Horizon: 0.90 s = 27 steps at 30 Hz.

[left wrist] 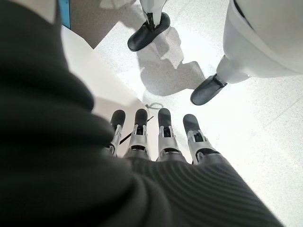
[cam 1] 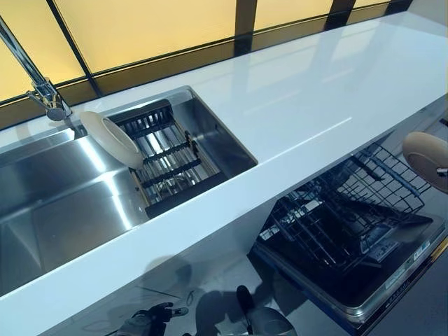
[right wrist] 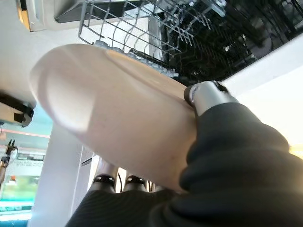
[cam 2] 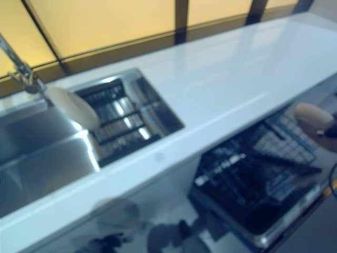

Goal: Take plates into dishwasher

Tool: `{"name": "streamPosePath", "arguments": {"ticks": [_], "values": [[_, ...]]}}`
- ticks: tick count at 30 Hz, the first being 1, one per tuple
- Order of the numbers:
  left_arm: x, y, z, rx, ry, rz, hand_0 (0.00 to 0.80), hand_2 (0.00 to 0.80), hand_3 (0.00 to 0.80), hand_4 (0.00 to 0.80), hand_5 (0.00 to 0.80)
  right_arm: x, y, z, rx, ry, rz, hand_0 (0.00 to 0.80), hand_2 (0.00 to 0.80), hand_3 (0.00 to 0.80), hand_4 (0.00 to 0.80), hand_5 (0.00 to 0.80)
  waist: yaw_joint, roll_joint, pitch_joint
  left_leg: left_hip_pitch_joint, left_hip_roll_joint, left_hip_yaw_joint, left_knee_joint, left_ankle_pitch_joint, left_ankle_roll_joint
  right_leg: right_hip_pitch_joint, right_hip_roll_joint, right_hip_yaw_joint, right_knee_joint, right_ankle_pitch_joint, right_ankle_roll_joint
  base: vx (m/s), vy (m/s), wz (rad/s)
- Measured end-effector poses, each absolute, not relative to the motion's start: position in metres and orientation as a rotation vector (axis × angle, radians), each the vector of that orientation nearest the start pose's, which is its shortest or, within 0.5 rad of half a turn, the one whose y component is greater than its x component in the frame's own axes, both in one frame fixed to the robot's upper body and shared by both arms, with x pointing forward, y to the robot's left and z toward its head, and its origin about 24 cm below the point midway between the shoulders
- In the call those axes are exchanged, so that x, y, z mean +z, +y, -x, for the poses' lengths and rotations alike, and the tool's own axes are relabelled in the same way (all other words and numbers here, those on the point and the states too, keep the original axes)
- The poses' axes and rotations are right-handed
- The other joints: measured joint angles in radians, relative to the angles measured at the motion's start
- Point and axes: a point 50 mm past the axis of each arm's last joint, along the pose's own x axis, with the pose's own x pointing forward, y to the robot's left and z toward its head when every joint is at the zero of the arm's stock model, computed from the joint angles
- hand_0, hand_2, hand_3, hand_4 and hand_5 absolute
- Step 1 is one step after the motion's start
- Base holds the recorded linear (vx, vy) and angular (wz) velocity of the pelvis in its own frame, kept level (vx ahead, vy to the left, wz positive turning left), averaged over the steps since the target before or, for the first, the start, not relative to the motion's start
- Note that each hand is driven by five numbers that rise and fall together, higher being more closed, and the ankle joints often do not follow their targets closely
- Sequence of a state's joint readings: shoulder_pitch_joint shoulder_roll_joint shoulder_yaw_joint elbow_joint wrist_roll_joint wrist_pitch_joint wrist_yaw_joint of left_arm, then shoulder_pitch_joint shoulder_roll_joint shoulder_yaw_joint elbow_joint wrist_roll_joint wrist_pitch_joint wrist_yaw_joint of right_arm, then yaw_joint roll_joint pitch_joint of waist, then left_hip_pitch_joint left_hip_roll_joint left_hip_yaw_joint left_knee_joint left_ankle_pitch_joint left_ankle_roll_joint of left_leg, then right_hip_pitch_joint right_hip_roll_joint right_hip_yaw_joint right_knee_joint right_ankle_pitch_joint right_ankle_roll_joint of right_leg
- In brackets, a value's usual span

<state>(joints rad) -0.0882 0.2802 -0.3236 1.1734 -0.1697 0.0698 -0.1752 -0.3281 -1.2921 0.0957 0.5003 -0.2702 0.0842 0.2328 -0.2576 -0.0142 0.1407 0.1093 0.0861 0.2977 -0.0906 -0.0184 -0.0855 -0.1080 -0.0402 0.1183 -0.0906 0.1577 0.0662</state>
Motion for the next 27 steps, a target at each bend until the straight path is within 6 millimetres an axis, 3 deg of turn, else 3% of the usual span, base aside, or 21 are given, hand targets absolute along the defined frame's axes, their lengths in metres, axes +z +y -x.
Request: {"name": "streamPosePath", "arguments": {"ticks": [6,15,27], "values": [[-0.152,0.218,-0.129,-0.176,1.194,-0.196,0.000,0.000,0.000,0.000,0.000,0.177,-0.407,-0.269,-0.143,0.519,1.537,0.800,0.800,0.800,0.800,0.800,0.005,0.014,0.014,-0.006,0.002,-0.009,0.000,0.001,0.001,0.000,-0.003,-0.010,0.000,-0.001,-0.001,-0.009,-0.011,0.03],[-0.149,0.215,-0.139,-0.185,1.162,-0.198,0.000,0.000,0.000,0.000,0.000,0.136,-0.405,-0.271,-0.098,0.616,1.456,0.800,0.800,0.800,0.800,0.800,0.032,0.036,0.028,-0.020,0.003,-0.033,0.001,0.003,0.003,-0.002,-0.007,-0.034,0.000,-0.003,-0.003,-0.022,-0.019,0.08],[-0.146,0.208,-0.146,-0.228,1.119,-0.152,0.000,0.000,0.000,0.000,0.000,0.124,-0.412,-0.279,-0.222,0.647,1.399,0.800,0.800,0.800,0.800,0.800,0.075,0.071,0.060,-0.055,-0.003,-0.061,0.005,0.018,0.005,-0.022,-0.019,-0.060,0.000,-0.003,-0.003,-0.040,-0.029,0.07]]}}
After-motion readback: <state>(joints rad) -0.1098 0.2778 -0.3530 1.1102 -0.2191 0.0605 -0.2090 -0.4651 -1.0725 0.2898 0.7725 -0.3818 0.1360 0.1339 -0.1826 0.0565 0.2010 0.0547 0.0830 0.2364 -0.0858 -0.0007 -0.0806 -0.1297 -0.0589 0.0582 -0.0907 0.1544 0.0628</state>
